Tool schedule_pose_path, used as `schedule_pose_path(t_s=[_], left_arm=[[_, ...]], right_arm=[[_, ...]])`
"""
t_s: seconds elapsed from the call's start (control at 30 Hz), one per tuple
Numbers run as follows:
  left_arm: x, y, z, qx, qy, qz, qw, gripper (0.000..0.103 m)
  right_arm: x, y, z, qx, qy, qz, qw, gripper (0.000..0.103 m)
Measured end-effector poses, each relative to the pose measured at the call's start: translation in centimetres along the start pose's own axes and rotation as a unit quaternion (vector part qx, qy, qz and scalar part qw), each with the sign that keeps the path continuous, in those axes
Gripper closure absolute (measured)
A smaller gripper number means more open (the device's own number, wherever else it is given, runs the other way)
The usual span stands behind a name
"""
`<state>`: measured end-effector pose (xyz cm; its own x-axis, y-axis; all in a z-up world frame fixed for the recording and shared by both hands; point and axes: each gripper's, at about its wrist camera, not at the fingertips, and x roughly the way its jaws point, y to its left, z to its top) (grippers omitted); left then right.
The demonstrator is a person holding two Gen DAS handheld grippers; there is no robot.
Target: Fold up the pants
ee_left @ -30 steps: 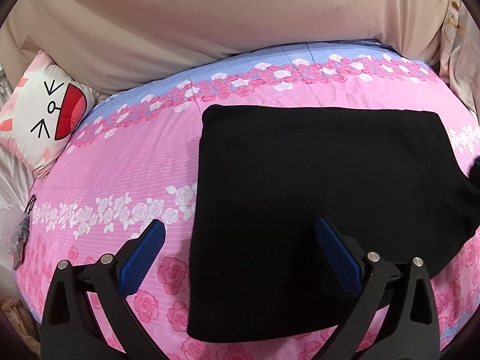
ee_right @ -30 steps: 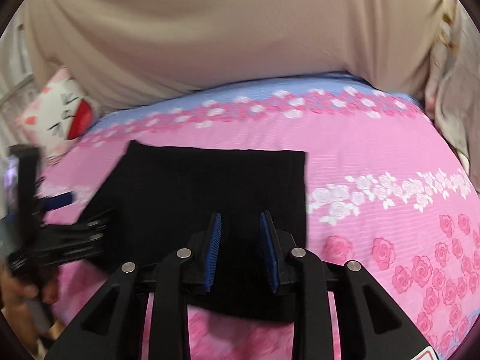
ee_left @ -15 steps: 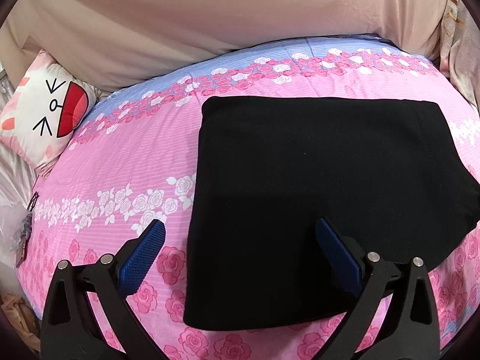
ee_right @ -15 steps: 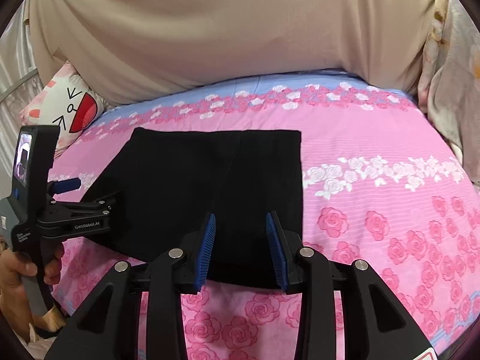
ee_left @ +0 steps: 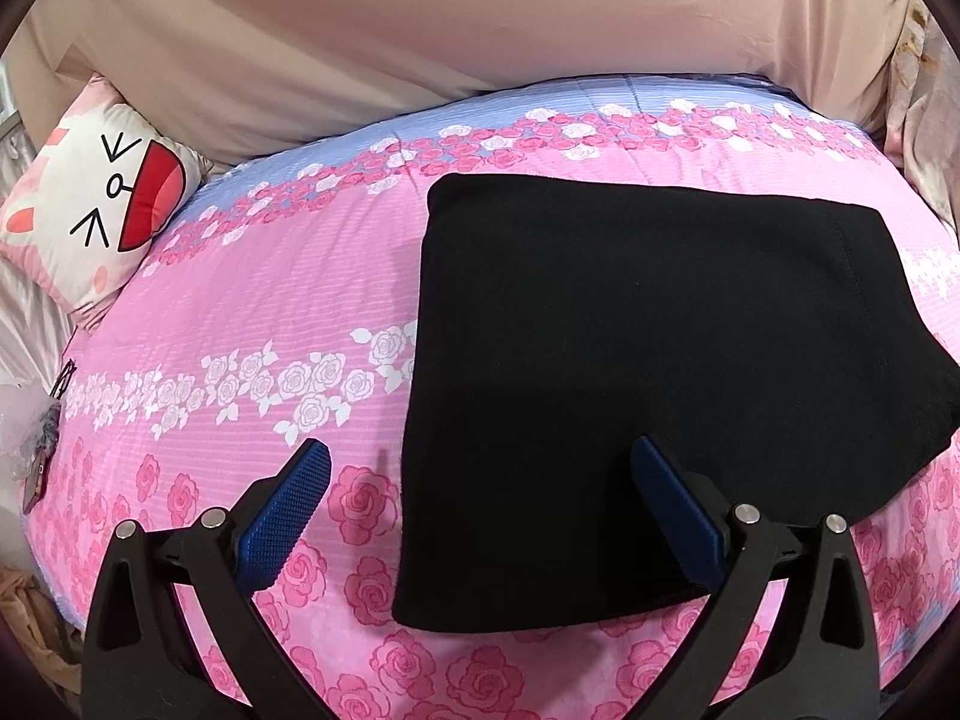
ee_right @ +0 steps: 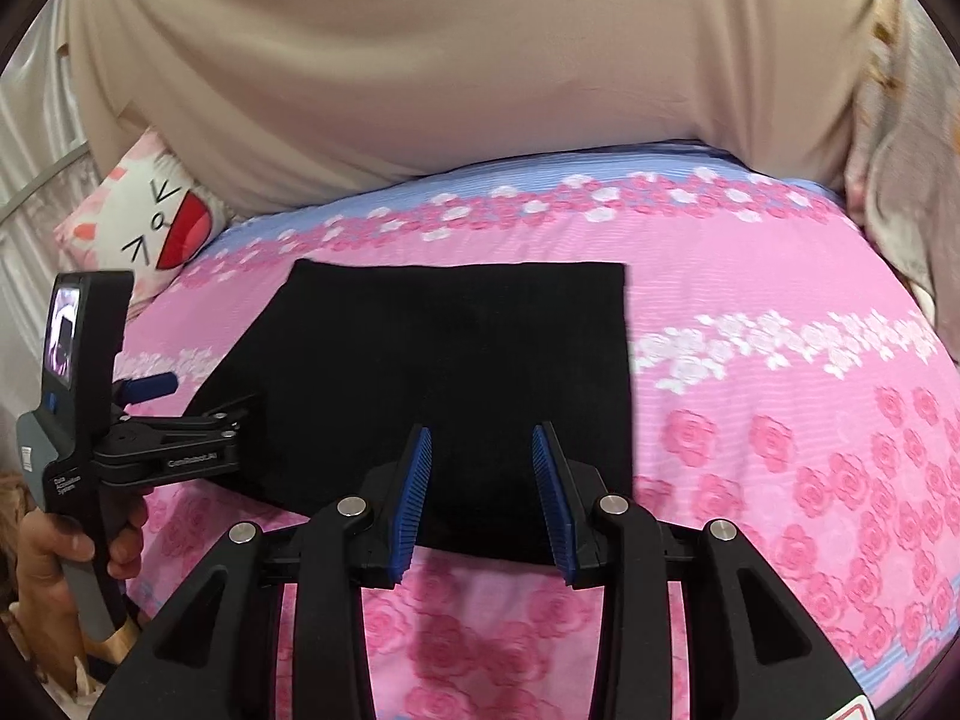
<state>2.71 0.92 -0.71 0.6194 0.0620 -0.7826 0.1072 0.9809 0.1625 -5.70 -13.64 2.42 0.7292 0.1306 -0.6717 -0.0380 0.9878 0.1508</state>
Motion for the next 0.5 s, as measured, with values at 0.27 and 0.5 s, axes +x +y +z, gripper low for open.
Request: schedule_pose_path(t_s=[0.27,0.5], left_arm=[[-0.1,0.2,-0.2,-0.006,0.002,-0.009,0.9999,0.005],[0.0,0.5,-0.3,-0.010,0.004,-0.015,0.9998,0.005]], right_arm=[[2.2,-0.5,-1.4,0.006,0.031,-0.007,0.999,0.070],[2.1,-0.4,-1.3,0.007,0.035,-0.008,0.999,0.070]])
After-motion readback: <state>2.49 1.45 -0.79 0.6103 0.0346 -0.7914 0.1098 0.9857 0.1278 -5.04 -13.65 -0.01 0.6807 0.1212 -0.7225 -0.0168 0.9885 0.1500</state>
